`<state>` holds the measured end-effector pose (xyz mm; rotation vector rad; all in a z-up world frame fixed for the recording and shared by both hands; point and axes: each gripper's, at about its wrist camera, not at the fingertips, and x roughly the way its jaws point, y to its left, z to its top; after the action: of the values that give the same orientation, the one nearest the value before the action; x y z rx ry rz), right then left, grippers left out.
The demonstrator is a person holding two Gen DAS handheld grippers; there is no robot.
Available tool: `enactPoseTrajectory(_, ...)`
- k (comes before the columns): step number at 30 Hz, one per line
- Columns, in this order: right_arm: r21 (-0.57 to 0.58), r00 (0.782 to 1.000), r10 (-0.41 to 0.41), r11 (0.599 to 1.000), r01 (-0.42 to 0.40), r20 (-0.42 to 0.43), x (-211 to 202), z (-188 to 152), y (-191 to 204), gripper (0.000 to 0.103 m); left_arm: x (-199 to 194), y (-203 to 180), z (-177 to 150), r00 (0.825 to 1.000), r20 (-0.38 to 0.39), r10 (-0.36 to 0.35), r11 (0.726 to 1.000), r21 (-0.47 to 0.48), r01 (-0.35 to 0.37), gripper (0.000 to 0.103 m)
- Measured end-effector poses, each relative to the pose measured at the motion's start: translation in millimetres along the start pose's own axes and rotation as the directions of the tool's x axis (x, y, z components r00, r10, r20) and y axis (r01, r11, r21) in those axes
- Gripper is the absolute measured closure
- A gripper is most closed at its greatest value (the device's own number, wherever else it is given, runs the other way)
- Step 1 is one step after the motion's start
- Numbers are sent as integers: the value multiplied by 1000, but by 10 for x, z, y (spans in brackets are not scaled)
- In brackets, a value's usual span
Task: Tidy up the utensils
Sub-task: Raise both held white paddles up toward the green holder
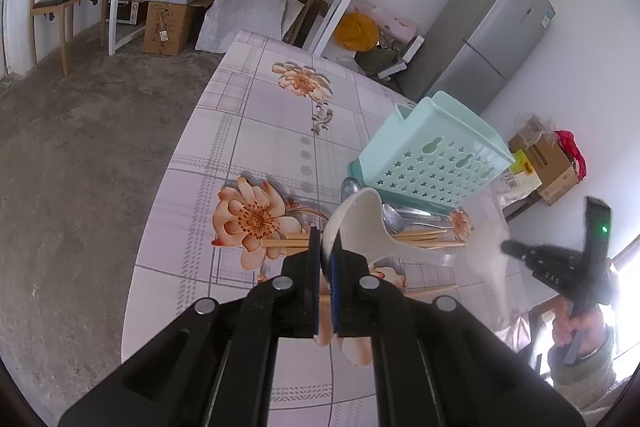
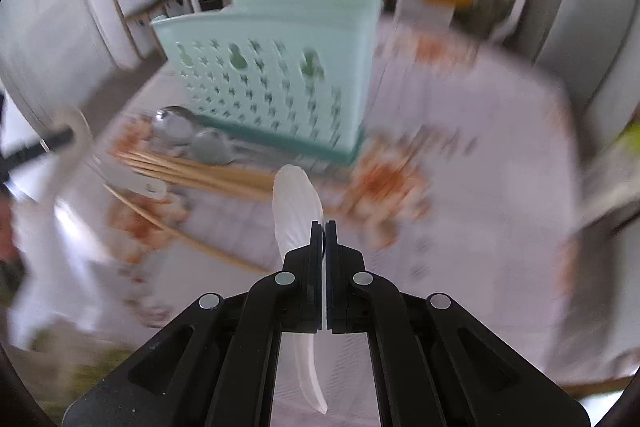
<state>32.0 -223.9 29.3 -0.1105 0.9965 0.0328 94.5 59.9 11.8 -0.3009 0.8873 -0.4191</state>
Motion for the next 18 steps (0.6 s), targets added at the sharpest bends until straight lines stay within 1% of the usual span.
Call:
enactPoseTrajectory(1,-33,999,-44,998,45,30,-59,11,57,103,-2,0,-1,1000,2,-2,1000,0,2,100)
enactPoseTrajectory(3,-58,993,-91,994,96,78,-148,29,62,103,-20,0,1,1000,10,-12,1000,0,12,100)
enactPoseTrajectory(4,-53,991,-99,993,104,93,-166,47,81,103,-32,-5,6,1000,16,-15,1000,2,15,100)
enactPoseTrajectory(6,-24,988,-95,995,98,122,-243,84,3,103,-74,-32,23,999,36,-26,1000,14,25,100)
enactPoseTrajectory(10,49,979,-78,996,70,186,-417,127,-131,103,-284,-166,135,992,112,-63,996,67,55,100)
enactPoseTrajectory(13,110,969,-55,994,29,240,-567,157,-200,103,-504,-293,297,977,195,-87,991,116,65,100)
enactPoseTrajectory(14,130,963,-47,991,13,265,-637,171,-231,103,-572,-331,357,971,222,-94,989,133,65,100)
enactPoseTrajectory(15,142,958,-44,990,4,282,-619,200,-180,103,-650,-395,441,962,255,-100,986,158,61,100)
enactPoseTrajectory(17,171,941,-34,985,-25,335,-680,246,-150,103,-752,-505,563,947,307,-90,978,205,27,100)
enactPoseTrajectory(18,182,934,-30,983,-38,357,-723,262,-167,103,-797,-604,635,936,347,-68,969,246,-21,100)
